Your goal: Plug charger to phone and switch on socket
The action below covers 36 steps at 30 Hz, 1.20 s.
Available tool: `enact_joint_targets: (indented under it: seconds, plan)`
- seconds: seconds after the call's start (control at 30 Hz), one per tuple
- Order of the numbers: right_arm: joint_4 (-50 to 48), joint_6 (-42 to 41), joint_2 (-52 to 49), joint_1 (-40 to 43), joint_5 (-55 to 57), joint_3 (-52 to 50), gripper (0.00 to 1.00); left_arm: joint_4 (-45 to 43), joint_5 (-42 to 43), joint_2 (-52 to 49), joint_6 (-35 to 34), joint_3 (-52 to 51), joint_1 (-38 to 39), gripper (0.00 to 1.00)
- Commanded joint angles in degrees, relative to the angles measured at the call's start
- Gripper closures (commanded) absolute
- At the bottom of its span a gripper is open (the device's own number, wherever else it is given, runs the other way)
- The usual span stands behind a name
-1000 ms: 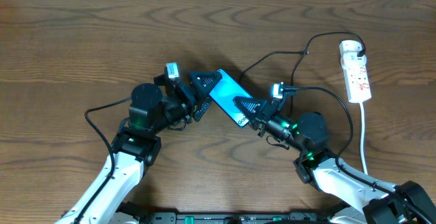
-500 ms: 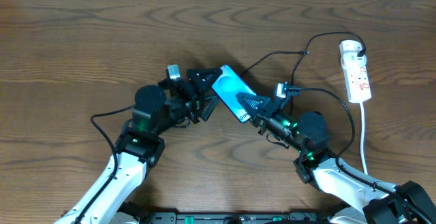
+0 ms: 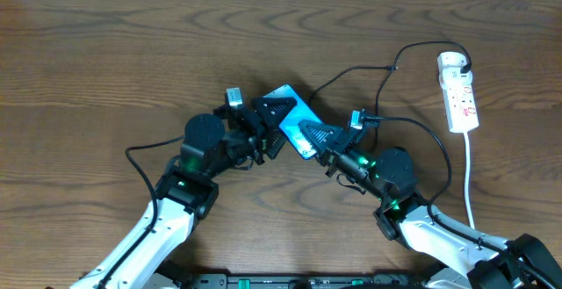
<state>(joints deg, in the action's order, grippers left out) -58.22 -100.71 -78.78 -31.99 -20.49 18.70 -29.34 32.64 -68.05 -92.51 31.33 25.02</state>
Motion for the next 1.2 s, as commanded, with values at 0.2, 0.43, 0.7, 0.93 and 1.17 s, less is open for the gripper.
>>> enact_joint_targets:
  seconds: [0.2,0.43,0.7,0.93,1.17]
  plan:
    - [0.2,1.7,0.2,-1.7,-8.6,0.7,0.99,0.1,1.4,0.2,5.9,0.8,1.1,0.47]
    - [0.2,1.7,0.2,-1.7,-14.1,0.7,0.99,0.2,1.4,0.2,8.3,0.8,1.1,0.58]
    - [0.2,1.5,0.2,-1.7,-19.1,0.7,0.99,0.2,-0.3,0.2,8.3,0.8,1.1,0.61]
    - [0.2,1.3,0.2,-1.7,-19.5,0.7,0.99,0.1,-4.8,0.2,8.2,0.8,1.1,0.64]
    - [0.2,0.0,0.2,-1.2,-18.9,0.7,0.99,0.1,-7.3,0.2,8.2,0.8,1.0,0.74]
